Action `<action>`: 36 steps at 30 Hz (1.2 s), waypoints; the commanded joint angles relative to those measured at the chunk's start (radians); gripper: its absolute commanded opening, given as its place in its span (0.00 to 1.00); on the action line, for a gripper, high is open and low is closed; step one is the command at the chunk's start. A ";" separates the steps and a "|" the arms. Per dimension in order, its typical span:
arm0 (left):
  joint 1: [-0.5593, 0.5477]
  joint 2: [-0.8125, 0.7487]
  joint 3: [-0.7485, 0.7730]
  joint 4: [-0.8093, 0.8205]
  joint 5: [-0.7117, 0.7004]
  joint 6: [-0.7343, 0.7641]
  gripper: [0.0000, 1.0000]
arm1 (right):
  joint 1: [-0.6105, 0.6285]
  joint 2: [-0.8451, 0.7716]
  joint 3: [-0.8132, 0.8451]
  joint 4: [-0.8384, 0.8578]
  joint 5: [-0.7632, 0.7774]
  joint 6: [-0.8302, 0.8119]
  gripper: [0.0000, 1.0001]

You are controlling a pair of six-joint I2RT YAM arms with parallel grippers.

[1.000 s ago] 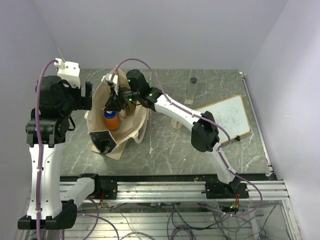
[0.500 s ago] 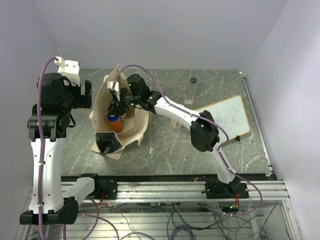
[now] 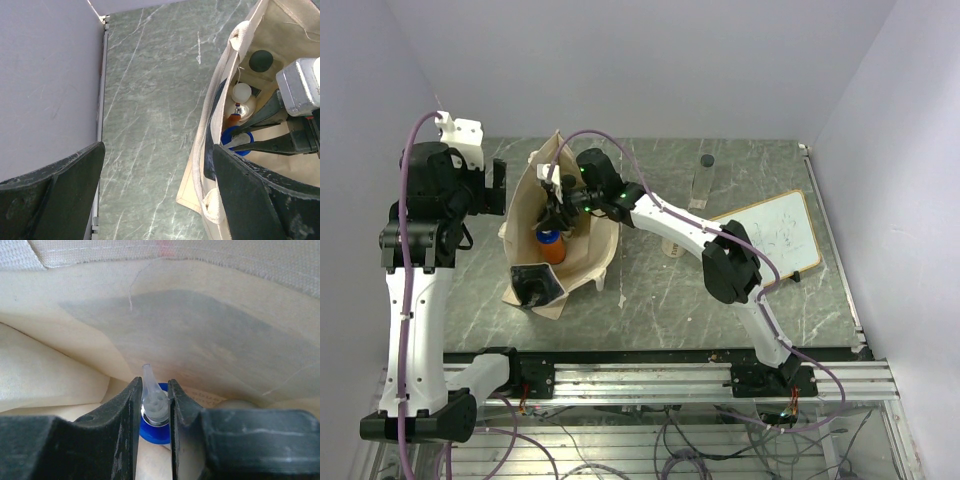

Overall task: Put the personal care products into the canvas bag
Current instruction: Adjust the care product in the canvas bag, then pick up the care product from the center of the board.

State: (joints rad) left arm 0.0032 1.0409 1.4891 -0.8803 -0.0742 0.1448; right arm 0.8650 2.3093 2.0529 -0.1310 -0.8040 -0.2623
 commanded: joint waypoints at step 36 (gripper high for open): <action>0.009 0.075 0.039 0.157 0.232 -0.024 0.99 | -0.265 -0.502 -0.164 -0.014 0.318 0.070 0.77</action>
State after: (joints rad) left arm 0.0036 1.1095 1.5085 -0.7872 0.0978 0.1432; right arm 0.6796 1.8881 1.9518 -0.1314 -0.6071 -0.1837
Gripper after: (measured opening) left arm 0.989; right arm 0.758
